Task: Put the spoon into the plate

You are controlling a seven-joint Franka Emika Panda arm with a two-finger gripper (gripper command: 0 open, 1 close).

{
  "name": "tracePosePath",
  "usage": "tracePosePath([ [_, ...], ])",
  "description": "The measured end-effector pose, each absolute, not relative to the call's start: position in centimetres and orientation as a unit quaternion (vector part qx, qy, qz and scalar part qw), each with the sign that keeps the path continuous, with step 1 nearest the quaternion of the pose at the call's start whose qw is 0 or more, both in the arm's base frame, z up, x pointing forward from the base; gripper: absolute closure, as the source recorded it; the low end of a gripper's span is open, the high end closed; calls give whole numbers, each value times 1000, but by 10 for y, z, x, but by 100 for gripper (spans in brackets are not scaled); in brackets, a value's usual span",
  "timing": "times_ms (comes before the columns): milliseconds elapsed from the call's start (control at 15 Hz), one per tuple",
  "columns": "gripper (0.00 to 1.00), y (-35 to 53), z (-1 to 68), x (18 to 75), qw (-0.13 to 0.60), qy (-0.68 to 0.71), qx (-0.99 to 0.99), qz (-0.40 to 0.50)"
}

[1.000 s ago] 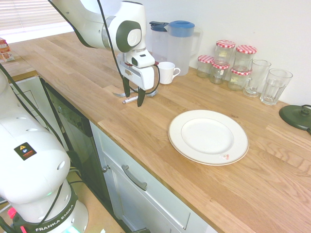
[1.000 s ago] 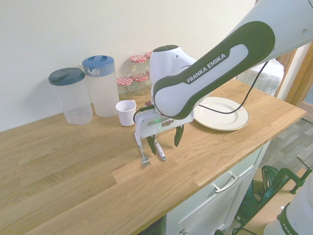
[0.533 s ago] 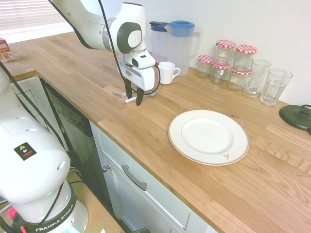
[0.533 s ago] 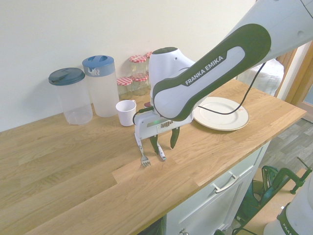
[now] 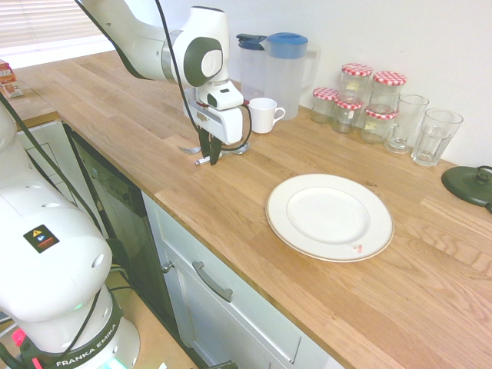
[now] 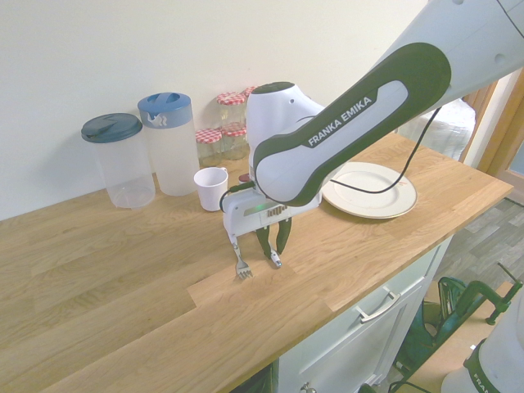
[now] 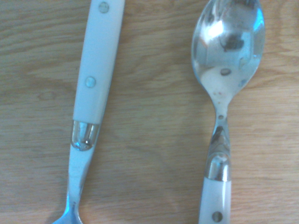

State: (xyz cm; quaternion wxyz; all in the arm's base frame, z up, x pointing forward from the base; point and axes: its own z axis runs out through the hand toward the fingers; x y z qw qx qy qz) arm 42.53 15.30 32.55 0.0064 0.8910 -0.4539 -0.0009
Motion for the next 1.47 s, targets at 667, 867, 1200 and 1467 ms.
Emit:
tracePosePath([
  [667,100,153,334,432,-5,-450,893,10],
  [867,100,143,378,450,-25,-445,895,33],
  [1200,100,68,455,456,-30,-386,921,49],
  [1467,100,-46,466,444,-29,-363,930,53],
])
